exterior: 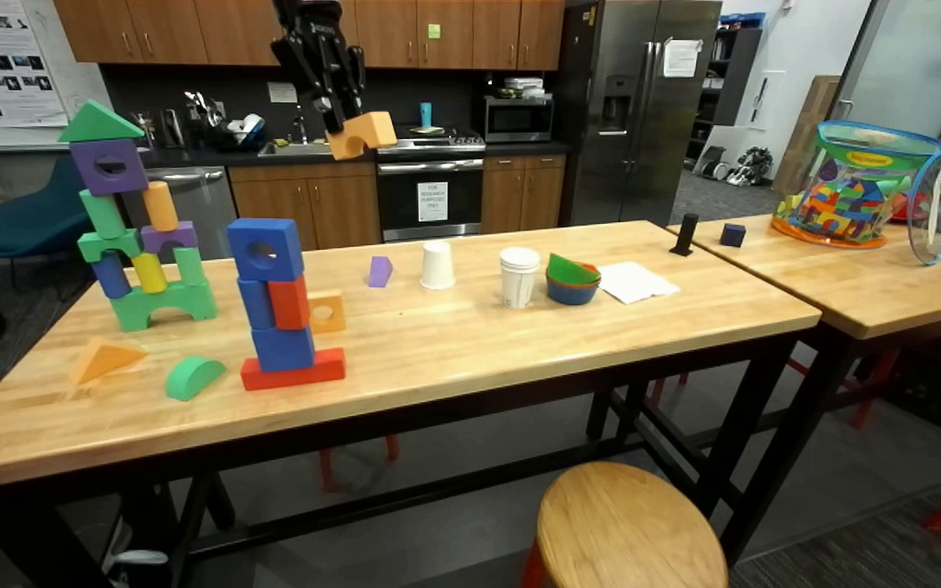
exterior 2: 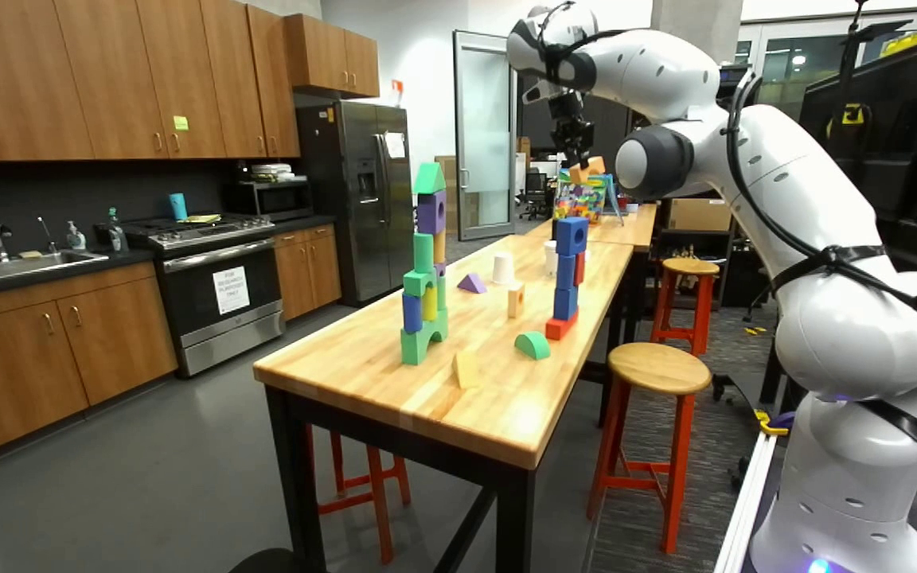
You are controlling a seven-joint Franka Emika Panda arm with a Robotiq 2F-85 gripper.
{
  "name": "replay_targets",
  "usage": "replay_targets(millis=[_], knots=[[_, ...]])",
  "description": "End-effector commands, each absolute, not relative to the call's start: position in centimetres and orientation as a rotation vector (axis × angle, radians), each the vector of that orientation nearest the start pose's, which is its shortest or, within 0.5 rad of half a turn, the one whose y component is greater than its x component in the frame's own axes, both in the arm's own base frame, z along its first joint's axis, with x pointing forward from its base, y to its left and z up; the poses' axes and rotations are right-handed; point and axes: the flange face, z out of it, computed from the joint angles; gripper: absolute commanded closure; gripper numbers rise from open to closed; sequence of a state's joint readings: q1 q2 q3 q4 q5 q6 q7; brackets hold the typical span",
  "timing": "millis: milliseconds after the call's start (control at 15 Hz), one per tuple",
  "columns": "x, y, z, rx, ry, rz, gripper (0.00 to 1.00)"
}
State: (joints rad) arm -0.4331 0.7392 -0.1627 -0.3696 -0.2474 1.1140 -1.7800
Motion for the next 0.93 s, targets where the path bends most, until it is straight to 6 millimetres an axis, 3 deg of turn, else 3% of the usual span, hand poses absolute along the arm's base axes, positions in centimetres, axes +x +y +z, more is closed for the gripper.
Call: replay_targets(millis=[0,667,733,867], knots=[[55.4,-35.1,68.2,-2.782,-1.751,0.443,0.85],[52.8,-37.7,69.1,-2.823,-1.660,0.378,0.85],[53.5,-37.6,68.5,-2.835,-1.660,0.419,0.60],[53.3,-38.0,68.4,-2.834,-1.653,0.408,0.60]])
